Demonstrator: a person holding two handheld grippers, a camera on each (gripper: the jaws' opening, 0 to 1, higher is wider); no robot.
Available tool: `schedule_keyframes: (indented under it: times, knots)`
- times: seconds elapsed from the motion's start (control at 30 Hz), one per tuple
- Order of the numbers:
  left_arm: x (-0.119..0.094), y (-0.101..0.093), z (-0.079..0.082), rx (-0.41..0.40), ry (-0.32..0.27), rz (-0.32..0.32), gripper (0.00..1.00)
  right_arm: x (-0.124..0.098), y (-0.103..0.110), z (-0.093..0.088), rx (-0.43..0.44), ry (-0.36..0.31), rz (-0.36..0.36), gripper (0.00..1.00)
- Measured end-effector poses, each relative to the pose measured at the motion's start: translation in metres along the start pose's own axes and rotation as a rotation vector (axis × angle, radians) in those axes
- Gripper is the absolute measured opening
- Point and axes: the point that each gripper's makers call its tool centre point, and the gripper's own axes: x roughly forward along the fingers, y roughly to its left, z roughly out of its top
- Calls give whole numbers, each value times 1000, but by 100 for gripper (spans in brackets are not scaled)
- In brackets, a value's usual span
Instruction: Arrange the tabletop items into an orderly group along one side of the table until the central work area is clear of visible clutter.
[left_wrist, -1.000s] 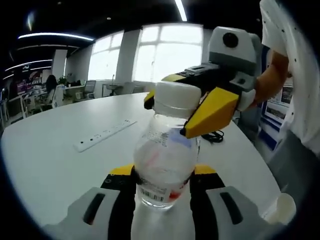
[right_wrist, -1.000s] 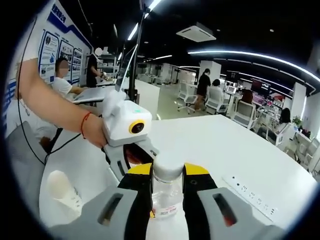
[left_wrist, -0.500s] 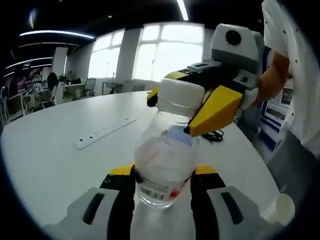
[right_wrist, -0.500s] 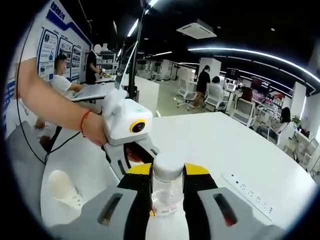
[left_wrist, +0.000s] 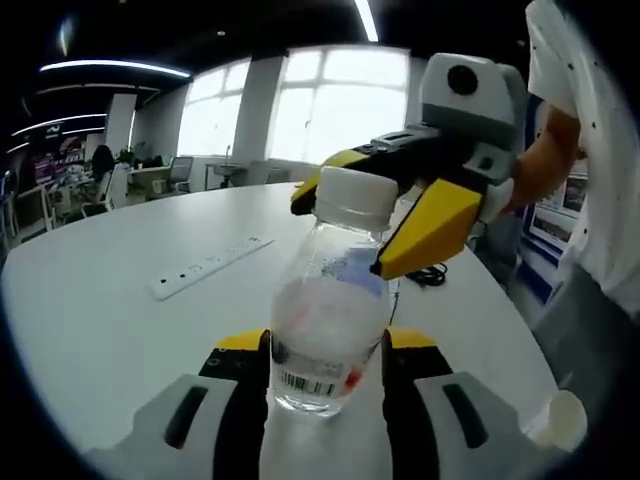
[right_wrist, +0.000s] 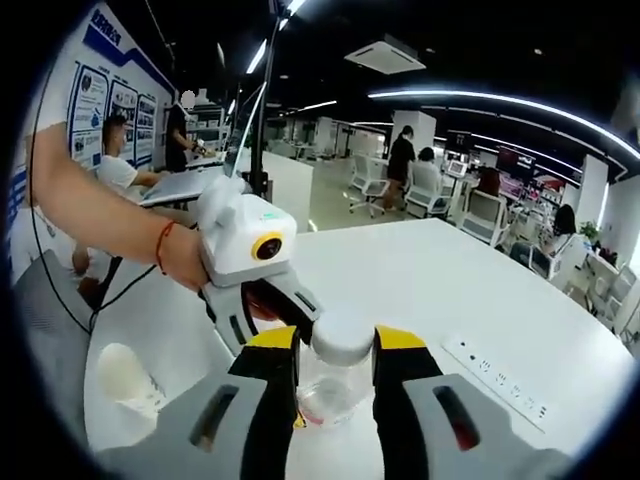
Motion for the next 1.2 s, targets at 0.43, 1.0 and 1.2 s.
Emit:
schedule_keyframes:
  times: [0.43,1.0,1.2]
  knots:
    - [-3,3,3,-6,-4,11,48,0,-2,0,5,3,-9,26]
    - [-6,2,4,-25,3,17,51,-3,-4,1,22,-4,0,30]
    - [-10,2,5,-59,0,25,54,-6,-10,3,36,-11,-14,31]
